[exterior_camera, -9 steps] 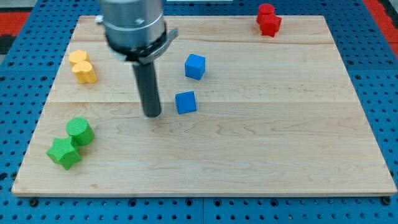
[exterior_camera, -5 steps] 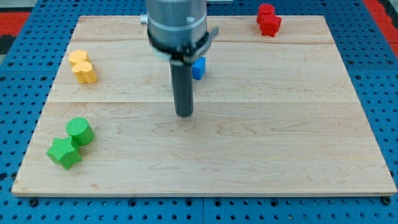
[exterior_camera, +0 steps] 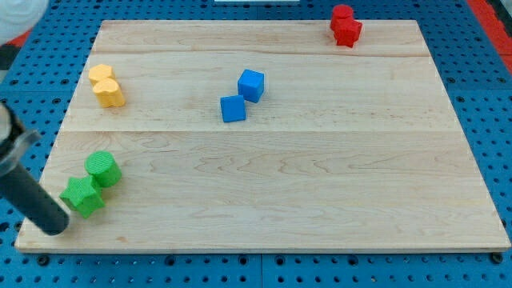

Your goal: Slide the green blocks to the left of the blue blocks

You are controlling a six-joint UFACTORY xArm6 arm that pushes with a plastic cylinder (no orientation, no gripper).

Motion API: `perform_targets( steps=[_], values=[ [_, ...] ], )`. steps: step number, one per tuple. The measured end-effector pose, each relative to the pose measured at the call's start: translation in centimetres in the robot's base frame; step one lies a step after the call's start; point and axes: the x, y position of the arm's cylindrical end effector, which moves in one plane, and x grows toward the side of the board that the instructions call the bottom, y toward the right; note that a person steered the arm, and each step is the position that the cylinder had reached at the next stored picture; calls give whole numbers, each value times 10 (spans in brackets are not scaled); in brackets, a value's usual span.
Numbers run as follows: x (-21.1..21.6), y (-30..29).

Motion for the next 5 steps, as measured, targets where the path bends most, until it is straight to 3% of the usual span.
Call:
perform_targets(
  steps=[2, 3, 4, 5],
  values=[
    [-82, 15],
    [-98, 36],
    [-91, 32],
    [-53, -1]
  ],
)
